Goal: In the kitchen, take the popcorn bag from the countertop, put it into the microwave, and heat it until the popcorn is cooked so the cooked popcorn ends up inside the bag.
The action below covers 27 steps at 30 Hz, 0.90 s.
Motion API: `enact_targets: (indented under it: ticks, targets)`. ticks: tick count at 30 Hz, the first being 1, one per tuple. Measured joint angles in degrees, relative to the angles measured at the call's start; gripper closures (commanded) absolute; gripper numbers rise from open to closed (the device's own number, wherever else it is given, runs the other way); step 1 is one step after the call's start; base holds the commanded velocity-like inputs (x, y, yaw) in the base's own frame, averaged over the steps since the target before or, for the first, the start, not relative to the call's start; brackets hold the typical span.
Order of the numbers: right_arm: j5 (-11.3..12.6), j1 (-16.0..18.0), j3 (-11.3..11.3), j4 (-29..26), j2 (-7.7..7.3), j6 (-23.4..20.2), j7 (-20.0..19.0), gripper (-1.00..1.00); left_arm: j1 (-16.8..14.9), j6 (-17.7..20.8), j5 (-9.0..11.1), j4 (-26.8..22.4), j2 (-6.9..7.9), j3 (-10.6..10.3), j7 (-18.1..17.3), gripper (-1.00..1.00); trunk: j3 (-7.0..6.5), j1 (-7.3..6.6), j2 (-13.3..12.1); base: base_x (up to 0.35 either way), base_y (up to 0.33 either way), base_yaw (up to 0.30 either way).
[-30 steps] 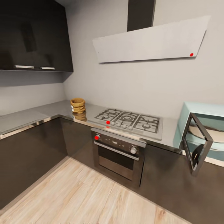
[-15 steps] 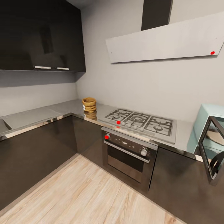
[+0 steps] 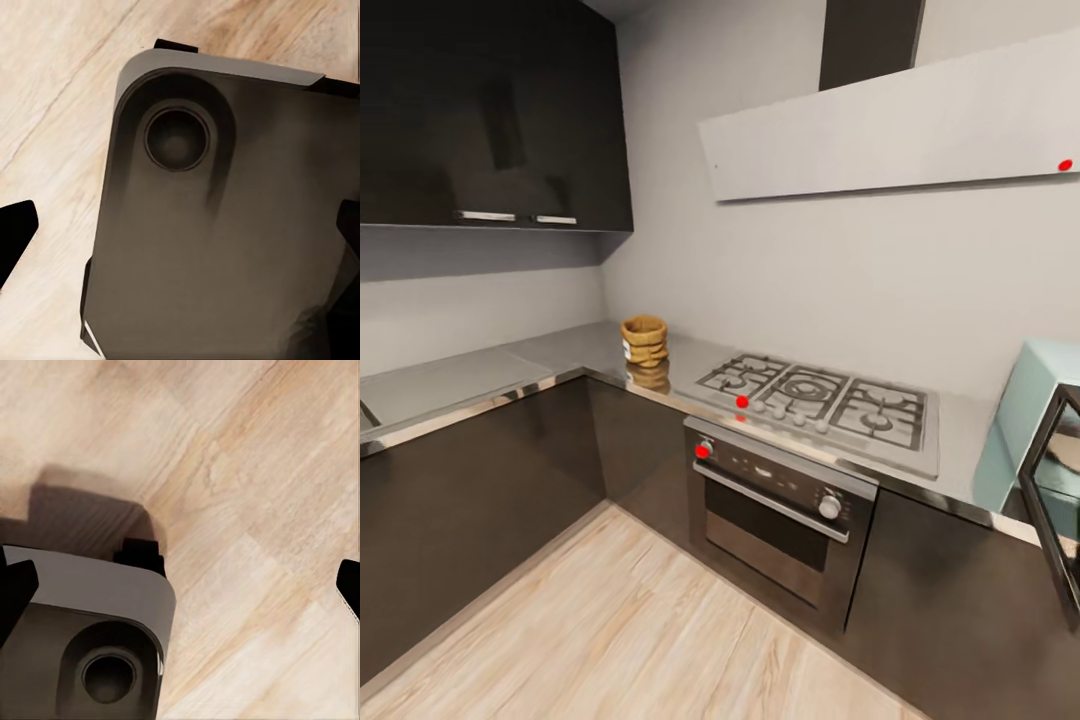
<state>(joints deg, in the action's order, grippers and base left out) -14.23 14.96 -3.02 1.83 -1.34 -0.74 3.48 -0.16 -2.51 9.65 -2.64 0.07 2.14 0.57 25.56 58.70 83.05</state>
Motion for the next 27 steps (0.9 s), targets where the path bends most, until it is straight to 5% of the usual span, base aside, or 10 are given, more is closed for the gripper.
enact_targets:
  ticks: [20,27]
  targets:
    - [0.05,0.0,0.0,0.0,-0.07,0.12,-0.06,-1.0,0.0,-0.07,-0.04,0.0,0.03,0.01,0.0,-1.0,0.0,0.02,-0.01,0.21,0.0,0.232]
    - [0.07,0.0,-0.07,-0.01,-0.24,0.17,-0.07,-1.0,0.0,-0.02,-0.04,0.0,0.0,-0.01,0.0,-1.0,0.0,0.02,0.0,0.12,0.0,0.027]
